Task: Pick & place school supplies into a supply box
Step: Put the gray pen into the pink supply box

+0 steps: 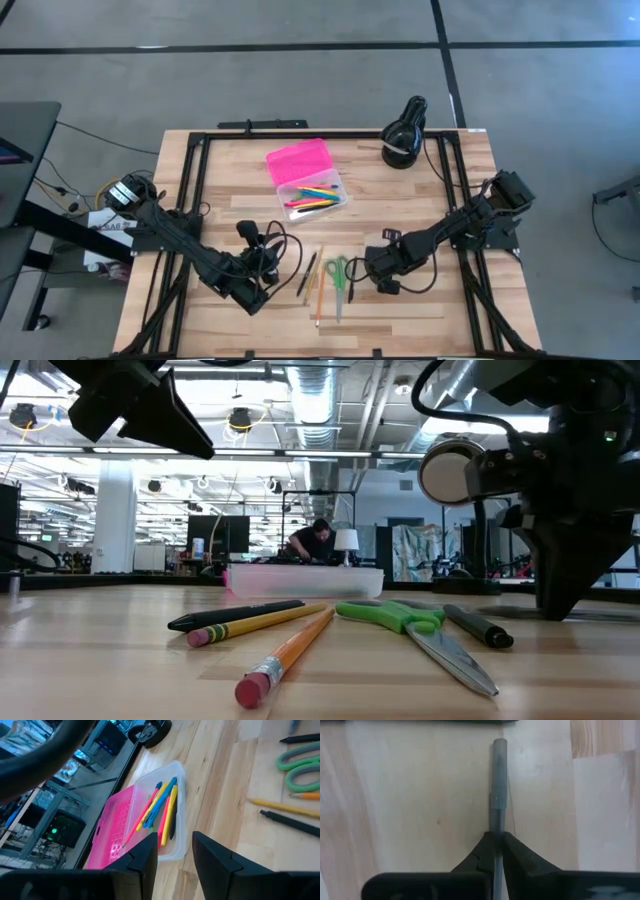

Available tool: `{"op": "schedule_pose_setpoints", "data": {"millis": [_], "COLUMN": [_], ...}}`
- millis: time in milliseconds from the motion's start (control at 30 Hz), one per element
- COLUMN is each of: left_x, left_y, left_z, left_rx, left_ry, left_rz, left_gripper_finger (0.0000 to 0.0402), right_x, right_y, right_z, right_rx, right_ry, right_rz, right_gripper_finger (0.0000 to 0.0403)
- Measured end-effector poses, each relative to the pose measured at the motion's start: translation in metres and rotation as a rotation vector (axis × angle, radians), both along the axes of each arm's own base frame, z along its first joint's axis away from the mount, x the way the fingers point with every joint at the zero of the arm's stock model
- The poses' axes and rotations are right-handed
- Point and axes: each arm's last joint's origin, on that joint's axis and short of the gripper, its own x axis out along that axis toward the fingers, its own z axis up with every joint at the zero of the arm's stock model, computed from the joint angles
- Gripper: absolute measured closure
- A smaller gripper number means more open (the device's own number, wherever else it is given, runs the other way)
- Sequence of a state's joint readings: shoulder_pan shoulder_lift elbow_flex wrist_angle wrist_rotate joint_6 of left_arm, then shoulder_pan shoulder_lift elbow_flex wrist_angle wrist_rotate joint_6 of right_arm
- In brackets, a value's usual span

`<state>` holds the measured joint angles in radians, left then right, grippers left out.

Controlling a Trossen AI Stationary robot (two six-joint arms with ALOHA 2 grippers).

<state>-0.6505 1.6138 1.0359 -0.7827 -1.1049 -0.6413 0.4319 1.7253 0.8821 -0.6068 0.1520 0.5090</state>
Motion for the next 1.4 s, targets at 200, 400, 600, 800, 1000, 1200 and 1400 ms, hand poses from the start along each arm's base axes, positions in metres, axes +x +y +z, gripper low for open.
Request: {"op": "schedule_pose_setpoints", "data": {"millis": [200,400,600,800,1000,1200,1400], "left_x": [-0.008,-0.019,-0.037,-0.052,-0.056,-0.056,-0.056], "left_y": [0.006,0.014,0.025,0.037,0.04,0.04,0.04], "left_z": [-0.001,-0.003,-0.019,-0.027,-0.026,-0.026,-0.026], "left_rx": [-0.007,-0.016,0.039,0.066,0.069,0.068,0.072], "left_ry": [0.007,0.014,0.044,0.032,0.015,0.015,0.018], "left_rz": [0.061,0.149,0.192,0.268,0.299,0.299,0.299], "left_gripper_finger": [0.0285,0.0285,0.0285,0.0285,0.0285,0.0285,0.0285], "right_x": [0.008,0.019,0.036,0.067,0.096,0.112,0.127], "right_y": [0.002,-0.002,-0.01,-0.037,-0.08,-0.123,-0.155], "right_z": [0.007,0.024,0.044,0.064,0.08,0.09,0.083], "right_rx": [-0.076,-0.218,-0.351,-0.418,-0.457,-0.455,-0.376], "right_ry": [-0.035,-0.073,-0.129,-0.242,-0.388,-0.52,-0.633], "right_rz": [0.074,0.104,0.158,0.192,0.214,0.238,0.236], "right_gripper_finger": [0.0392,0.0399,0.0397,0.0396,0.0396,0.0395,0.0395]}}
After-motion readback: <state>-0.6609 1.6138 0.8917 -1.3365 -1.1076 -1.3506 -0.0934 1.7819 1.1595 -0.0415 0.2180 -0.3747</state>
